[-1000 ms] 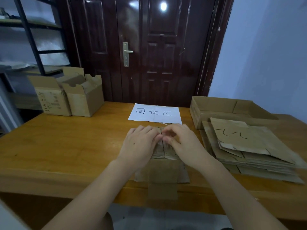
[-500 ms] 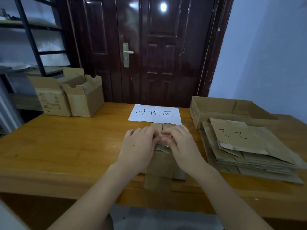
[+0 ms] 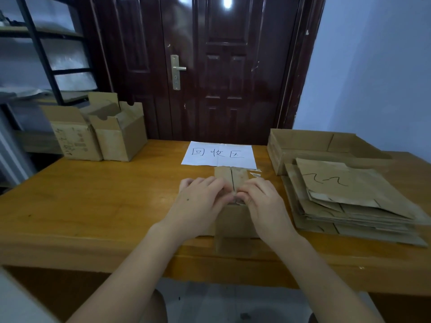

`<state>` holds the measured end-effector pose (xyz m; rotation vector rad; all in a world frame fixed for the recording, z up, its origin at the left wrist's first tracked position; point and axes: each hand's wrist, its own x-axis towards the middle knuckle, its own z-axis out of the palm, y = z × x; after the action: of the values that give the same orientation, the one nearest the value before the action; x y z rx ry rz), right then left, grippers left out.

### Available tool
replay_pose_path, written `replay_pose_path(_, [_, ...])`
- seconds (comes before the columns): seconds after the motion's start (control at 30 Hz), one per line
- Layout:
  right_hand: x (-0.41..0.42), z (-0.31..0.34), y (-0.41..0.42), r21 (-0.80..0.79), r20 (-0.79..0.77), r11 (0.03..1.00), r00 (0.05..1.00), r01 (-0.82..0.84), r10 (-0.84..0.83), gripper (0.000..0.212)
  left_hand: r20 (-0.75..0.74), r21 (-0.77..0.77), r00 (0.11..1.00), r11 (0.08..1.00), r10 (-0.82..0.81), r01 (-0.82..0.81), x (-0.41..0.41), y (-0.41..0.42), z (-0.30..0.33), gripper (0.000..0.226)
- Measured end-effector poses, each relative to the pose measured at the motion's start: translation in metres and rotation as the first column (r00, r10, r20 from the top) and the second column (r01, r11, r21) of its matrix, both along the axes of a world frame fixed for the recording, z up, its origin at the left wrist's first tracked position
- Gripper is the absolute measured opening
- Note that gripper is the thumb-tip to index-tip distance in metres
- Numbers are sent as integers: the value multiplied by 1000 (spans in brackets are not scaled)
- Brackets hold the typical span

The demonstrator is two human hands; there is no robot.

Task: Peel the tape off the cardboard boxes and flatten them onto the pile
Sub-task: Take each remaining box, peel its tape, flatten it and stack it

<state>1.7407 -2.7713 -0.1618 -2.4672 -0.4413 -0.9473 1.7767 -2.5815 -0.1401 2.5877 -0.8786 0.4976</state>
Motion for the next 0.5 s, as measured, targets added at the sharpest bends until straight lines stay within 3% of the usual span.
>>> replay_pose_path(0.13, [-9,2,-3,144,-198,989,979,-21,50,47,23,15,1000,1000,19,-19,-4,-4,0,27])
replay_pose_path(0.5, [-15,12,4,277,-231,959,964,-62,129,17,68,-11,995,997,75,-75,-21,-4,-6,41])
